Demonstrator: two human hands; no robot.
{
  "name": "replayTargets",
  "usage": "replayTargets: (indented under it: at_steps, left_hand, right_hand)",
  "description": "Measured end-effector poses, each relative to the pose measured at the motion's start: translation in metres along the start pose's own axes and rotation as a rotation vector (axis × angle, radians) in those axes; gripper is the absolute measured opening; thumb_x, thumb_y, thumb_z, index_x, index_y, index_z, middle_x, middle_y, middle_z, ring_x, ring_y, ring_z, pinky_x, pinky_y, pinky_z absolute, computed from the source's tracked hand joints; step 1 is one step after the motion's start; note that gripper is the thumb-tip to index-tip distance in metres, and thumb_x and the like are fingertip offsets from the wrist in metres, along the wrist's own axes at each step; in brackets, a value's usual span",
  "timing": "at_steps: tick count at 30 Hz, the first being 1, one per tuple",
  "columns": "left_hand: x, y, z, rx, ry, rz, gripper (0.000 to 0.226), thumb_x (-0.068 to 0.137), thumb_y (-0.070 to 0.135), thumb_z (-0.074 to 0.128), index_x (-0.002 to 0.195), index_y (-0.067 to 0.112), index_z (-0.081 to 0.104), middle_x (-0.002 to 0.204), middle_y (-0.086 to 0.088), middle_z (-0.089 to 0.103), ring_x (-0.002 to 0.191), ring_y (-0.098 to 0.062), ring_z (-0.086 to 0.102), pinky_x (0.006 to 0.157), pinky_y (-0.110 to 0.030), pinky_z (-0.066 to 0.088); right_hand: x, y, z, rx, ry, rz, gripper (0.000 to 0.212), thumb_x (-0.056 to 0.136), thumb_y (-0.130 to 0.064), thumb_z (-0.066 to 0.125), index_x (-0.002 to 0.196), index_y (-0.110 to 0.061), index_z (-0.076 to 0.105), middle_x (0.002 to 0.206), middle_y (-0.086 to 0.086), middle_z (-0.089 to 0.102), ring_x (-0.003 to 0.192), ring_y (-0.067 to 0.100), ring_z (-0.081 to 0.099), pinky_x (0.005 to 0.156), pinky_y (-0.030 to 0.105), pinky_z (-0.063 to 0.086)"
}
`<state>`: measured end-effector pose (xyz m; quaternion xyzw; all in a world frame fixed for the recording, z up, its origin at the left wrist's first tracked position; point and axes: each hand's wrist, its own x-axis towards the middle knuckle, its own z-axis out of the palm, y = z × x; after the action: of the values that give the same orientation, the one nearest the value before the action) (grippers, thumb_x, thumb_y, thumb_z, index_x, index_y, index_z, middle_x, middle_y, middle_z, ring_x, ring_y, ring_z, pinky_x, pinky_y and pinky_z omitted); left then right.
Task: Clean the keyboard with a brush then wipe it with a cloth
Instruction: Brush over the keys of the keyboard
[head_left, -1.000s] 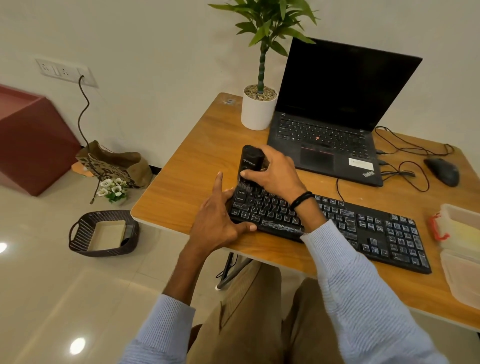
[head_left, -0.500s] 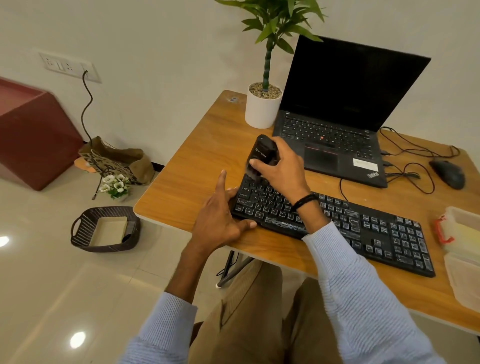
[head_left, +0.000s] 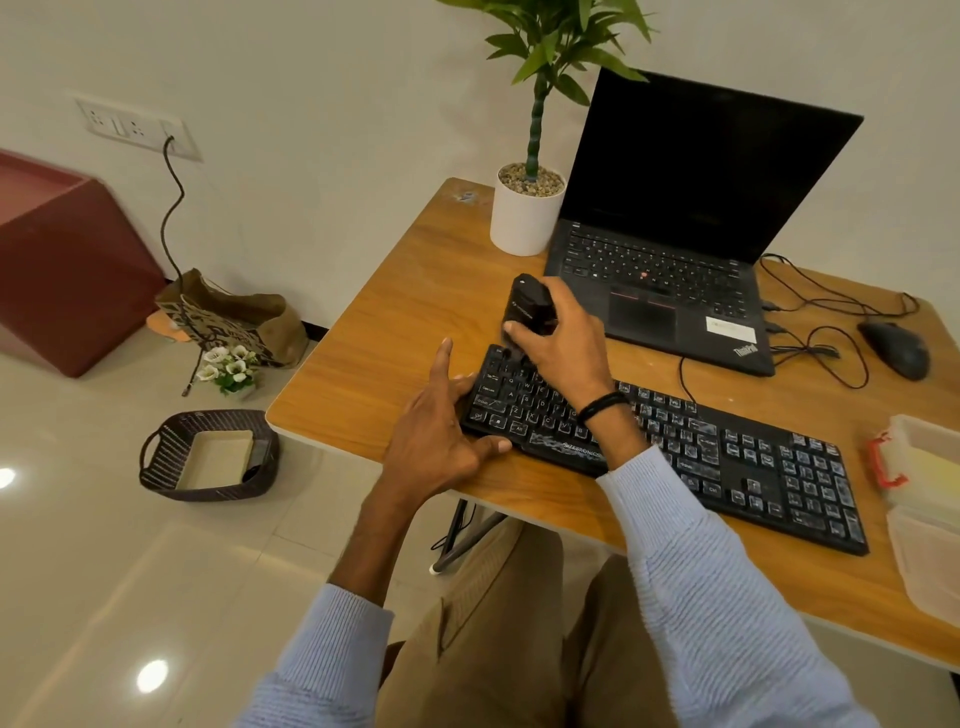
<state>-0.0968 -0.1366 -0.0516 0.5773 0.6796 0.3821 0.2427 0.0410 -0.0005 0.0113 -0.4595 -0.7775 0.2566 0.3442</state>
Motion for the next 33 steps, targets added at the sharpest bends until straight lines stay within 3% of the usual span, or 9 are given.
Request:
replayTargets:
  at_steps: [5,9,13,16,19,21,26,30,33]
  left_hand:
    - [0.0,-0.002,0.0,-0.013,0.001,-0.005,0.137,0.069,0.059,0.086,0.161,0.03,-0.012,0.15,0.008,0.054,0.144,-0.023,0.041,0.118,-0.053,0.033]
    - [0.001,-0.002,0.001,-0.008,0.005,-0.007,0.137,0.069,0.061,0.085,0.161,0.03,-0.012,0.149,0.008,0.054,0.144,-0.023,0.041,0.117,-0.051,0.034]
    - [0.001,-0.004,0.001,-0.016,0.001,-0.005,0.137,0.069,0.062,0.084,0.16,0.031,-0.013,0.149,0.007,0.055,0.144,-0.023,0.041,0.118,-0.052,0.033]
    - [0.001,-0.004,0.001,-0.008,0.003,-0.002,0.137,0.068,0.064,0.084,0.16,0.032,-0.013,0.149,0.007,0.055,0.144,-0.024,0.042,0.118,-0.054,0.033]
    - [0.001,-0.004,0.0,-0.026,0.003,-0.001,0.135,0.07,0.061,0.084,0.16,0.034,-0.014,0.149,0.007,0.055,0.143,-0.024,0.043,0.117,-0.056,0.034]
    - [0.001,-0.004,0.0,-0.03,0.0,-0.001,0.134,0.07,0.061,0.083,0.159,0.036,-0.014,0.148,0.009,0.056,0.142,-0.024,0.045,0.115,-0.057,0.036]
    - [0.001,-0.003,0.0,-0.012,0.003,-0.006,0.136,0.07,0.06,0.085,0.16,0.034,-0.014,0.148,0.007,0.056,0.143,-0.025,0.043,0.116,-0.056,0.035]
    - [0.001,-0.004,0.0,-0.034,-0.009,-0.017,0.136,0.07,0.059,0.085,0.158,0.038,-0.016,0.146,0.008,0.057,0.14,-0.025,0.047,0.114,-0.057,0.038]
    - [0.001,-0.003,0.0,-0.029,-0.016,-0.001,0.137,0.07,0.059,0.085,0.159,0.035,-0.016,0.146,0.01,0.057,0.141,-0.023,0.046,0.115,-0.058,0.037]
  right_hand:
    - [-0.001,0.0,0.002,0.004,-0.056,0.02,0.046,0.079,-0.041,0.077,0.117,-0.027,0.056,0.102,-0.011,0.066,0.086,0.005,0.063,0.065,0.012,0.046]
    - [-0.002,0.001,0.002,-0.059,0.092,-0.004,0.049,0.082,-0.037,0.074,0.124,-0.028,0.052,0.108,-0.007,0.066,0.092,0.008,0.063,0.075,0.022,0.055]
    - [-0.006,-0.003,0.001,-0.011,-0.029,0.028,0.048,0.08,-0.042,0.075,0.121,-0.027,0.055,0.103,-0.01,0.066,0.082,-0.001,0.061,0.065,0.01,0.048]
    - [-0.013,-0.004,0.003,-0.071,0.091,-0.013,0.047,0.082,-0.04,0.073,0.123,-0.027,0.054,0.101,-0.011,0.067,0.086,0.004,0.062,0.069,0.015,0.049]
    - [-0.02,-0.007,-0.001,0.006,-0.075,-0.016,0.044,0.08,-0.042,0.076,0.116,-0.027,0.056,0.1,-0.011,0.066,0.082,0.001,0.061,0.062,0.009,0.047]
    - [-0.024,-0.01,-0.005,0.02,-0.221,-0.022,0.046,0.076,-0.046,0.078,0.114,-0.029,0.056,0.099,-0.011,0.066,0.085,0.001,0.061,0.064,0.014,0.05]
    - [-0.023,-0.008,-0.013,0.026,-0.098,-0.017,0.046,0.079,-0.044,0.076,0.118,-0.029,0.055,0.098,-0.014,0.064,0.081,-0.004,0.06,0.061,0.007,0.046]
    - [-0.032,-0.012,-0.01,0.061,-0.319,-0.035,0.051,0.075,-0.047,0.079,0.118,-0.03,0.057,0.101,-0.015,0.064,0.088,-0.001,0.06,0.067,0.012,0.047]
    - [-0.032,-0.013,-0.008,0.039,-0.118,-0.037,0.049,0.079,-0.042,0.077,0.12,-0.03,0.054,0.099,-0.014,0.064,0.082,-0.007,0.059,0.062,0.004,0.043]
